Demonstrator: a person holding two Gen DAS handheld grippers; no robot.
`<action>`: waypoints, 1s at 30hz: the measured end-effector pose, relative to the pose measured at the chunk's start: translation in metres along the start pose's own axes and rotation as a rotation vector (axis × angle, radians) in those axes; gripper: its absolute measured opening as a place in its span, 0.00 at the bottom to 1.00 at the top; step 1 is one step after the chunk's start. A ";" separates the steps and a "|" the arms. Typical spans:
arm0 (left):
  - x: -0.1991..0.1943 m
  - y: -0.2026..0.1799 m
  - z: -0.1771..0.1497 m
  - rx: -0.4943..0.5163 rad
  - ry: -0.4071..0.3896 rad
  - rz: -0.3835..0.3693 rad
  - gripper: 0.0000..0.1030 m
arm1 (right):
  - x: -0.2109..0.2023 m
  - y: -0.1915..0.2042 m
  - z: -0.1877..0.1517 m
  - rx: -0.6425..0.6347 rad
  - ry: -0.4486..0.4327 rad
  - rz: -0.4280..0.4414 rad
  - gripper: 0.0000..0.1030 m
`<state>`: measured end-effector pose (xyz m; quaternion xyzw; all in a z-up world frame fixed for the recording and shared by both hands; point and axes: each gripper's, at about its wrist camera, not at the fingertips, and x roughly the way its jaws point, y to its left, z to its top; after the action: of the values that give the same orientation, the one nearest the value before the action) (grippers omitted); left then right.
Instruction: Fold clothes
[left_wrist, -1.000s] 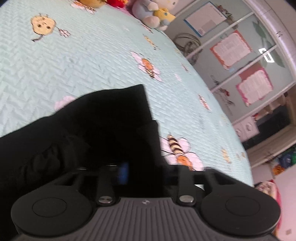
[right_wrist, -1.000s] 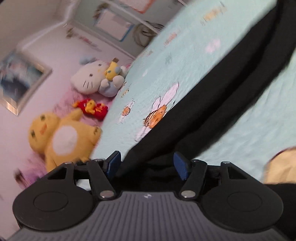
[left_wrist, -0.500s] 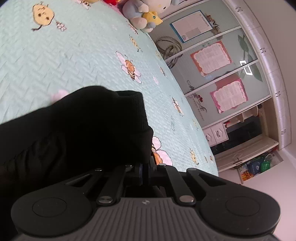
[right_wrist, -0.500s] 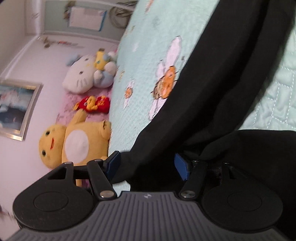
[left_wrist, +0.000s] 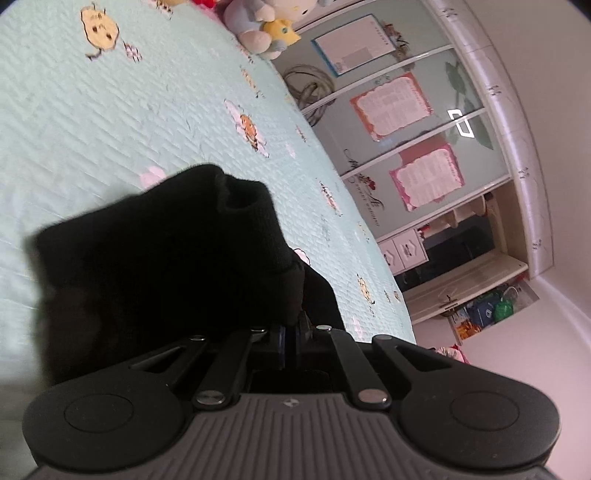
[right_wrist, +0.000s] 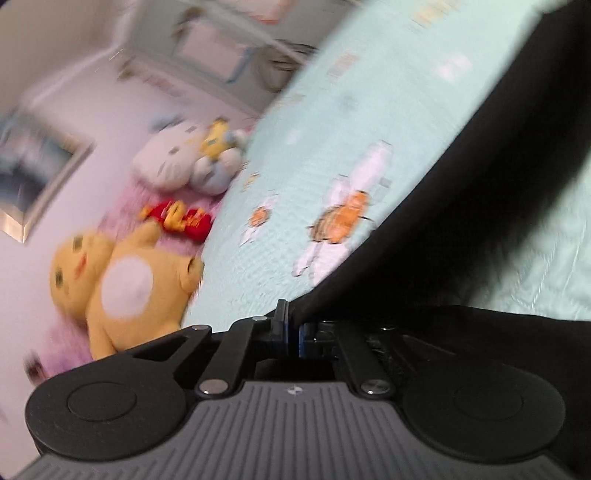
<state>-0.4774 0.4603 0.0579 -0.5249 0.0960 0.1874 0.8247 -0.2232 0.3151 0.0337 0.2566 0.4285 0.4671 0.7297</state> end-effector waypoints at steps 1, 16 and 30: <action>-0.007 0.003 0.000 0.006 0.000 -0.003 0.02 | -0.004 0.009 -0.006 -0.055 0.003 -0.002 0.03; -0.038 0.047 -0.008 -0.020 -0.069 0.051 0.44 | 0.013 0.009 -0.073 -0.168 0.175 -0.103 0.03; -0.029 0.063 0.042 0.019 0.004 0.057 0.12 | -0.004 0.039 -0.061 -0.207 0.126 -0.033 0.02</action>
<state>-0.5317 0.5156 0.0342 -0.5146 0.1144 0.2088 0.8237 -0.2948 0.3271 0.0348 0.1429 0.4270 0.5119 0.7316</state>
